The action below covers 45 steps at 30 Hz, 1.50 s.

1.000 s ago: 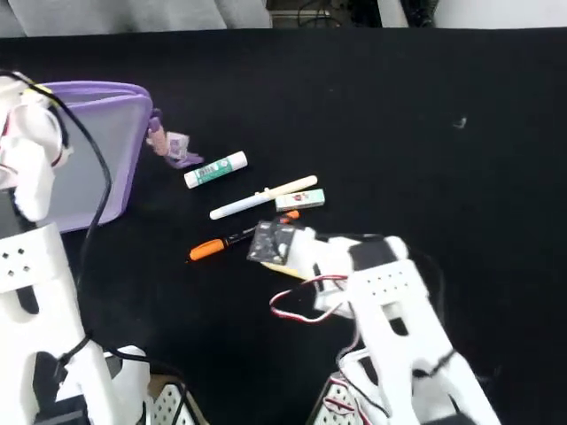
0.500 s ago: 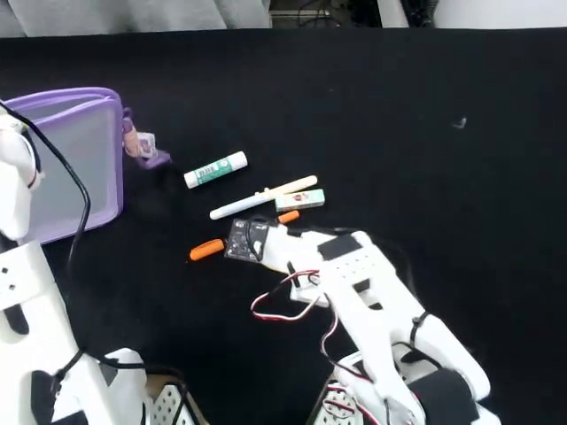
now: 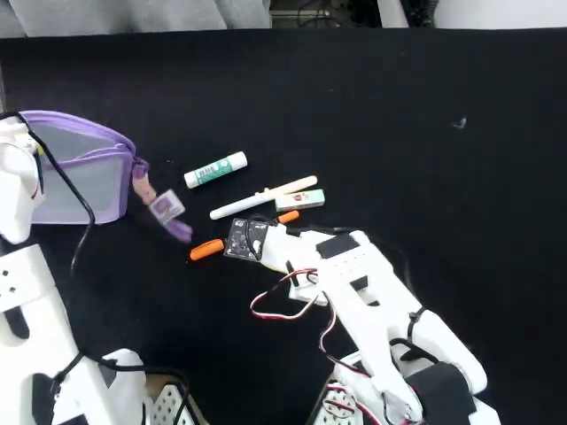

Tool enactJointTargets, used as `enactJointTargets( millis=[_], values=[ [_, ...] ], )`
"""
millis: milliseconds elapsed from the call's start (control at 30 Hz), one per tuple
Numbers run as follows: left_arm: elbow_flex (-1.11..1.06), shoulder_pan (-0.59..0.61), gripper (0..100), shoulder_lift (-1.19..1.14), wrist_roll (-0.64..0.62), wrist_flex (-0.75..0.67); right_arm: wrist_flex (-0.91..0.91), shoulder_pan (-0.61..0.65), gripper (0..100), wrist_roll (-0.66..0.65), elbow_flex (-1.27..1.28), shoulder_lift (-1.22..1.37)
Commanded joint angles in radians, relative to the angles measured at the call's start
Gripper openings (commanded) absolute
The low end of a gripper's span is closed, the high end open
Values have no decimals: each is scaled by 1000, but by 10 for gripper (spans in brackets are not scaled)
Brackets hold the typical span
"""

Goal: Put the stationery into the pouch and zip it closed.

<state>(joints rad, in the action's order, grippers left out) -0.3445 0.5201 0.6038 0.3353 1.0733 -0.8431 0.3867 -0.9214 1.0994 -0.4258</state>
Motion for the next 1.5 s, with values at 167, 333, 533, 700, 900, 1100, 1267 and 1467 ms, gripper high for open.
enactJointTargets(
  millis=[167, 333, 533, 700, 900, 1100, 1267, 1467],
  values=[
    [-110, 45, 113, -133, 126, 3, 15, 11, 328, 11, -22, -1],
    [-51, 44, 59, -242, 137, 9, 15, 11, 328, 11, -24, -2],
    [21, 15, 30, -299, 132, 14, 17, 8, 328, 14, -38, -2],
    [88, -67, 28, -298, 112, 129, 15, 6, 328, 84, -64, -2],
    [394, -177, 28, -310, -66, 385, 14, -26, 328, 95, -81, -2],
    [642, -266, 28, -310, -235, 588, 8, -25, 328, 95, -73, -1],
    [720, -268, 28, -311, -290, 626, 8, -23, 328, 95, -71, -1],
    [633, -216, 27, -311, -235, 617, 15, -25, 328, 95, -45, -1]
  ],
)
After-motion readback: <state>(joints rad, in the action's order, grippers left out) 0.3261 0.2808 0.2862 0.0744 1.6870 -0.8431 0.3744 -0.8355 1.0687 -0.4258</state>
